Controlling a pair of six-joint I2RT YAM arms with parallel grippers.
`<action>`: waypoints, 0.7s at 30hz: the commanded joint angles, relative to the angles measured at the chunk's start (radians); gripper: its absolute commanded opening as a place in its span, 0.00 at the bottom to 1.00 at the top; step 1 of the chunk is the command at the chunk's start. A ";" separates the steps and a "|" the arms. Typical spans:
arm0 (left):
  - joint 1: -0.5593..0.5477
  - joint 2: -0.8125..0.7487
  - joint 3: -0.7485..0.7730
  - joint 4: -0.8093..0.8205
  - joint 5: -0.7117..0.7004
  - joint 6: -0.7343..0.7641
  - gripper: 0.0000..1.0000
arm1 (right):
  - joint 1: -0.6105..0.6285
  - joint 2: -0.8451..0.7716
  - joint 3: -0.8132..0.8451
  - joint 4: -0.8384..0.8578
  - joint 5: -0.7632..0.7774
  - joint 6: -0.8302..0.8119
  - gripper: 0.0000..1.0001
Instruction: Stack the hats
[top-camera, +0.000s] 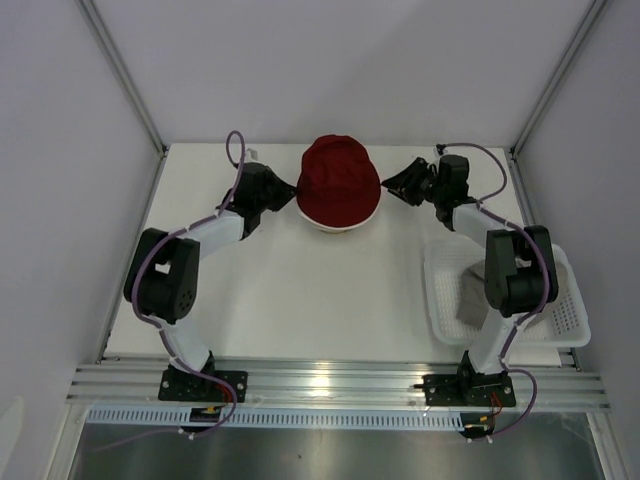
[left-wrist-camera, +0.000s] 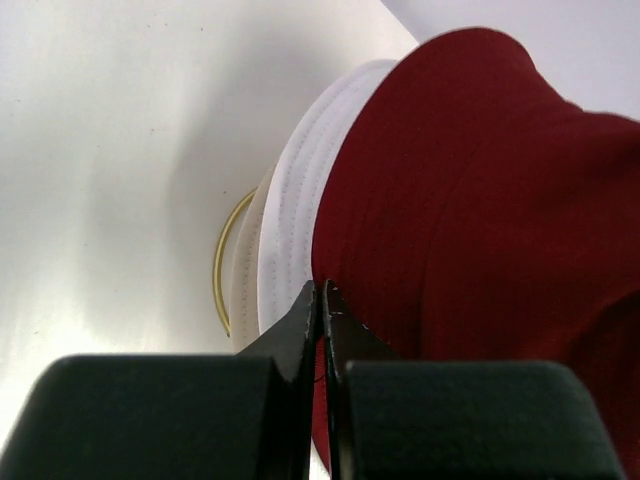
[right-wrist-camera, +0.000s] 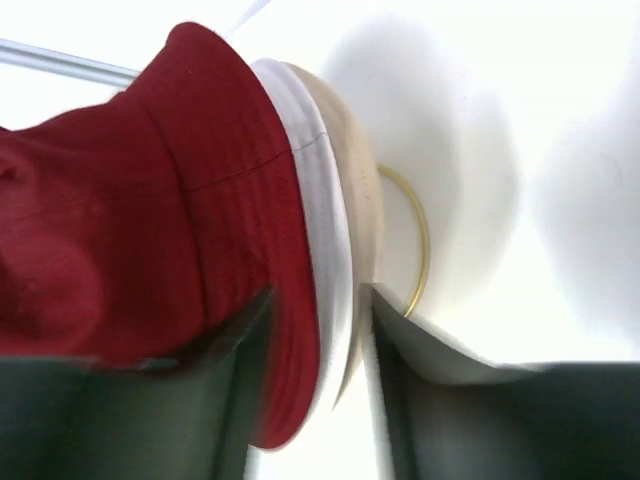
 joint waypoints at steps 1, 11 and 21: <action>0.002 -0.067 -0.025 -0.086 -0.027 0.104 0.01 | -0.008 -0.137 0.134 -0.215 0.070 -0.141 0.54; 0.002 -0.311 -0.019 -0.120 -0.085 0.282 0.62 | -0.066 -0.539 0.206 -0.754 0.481 -0.368 0.92; 0.003 -0.593 -0.068 -0.213 -0.064 0.381 0.95 | -0.201 -0.929 -0.013 -1.181 1.057 -0.228 0.99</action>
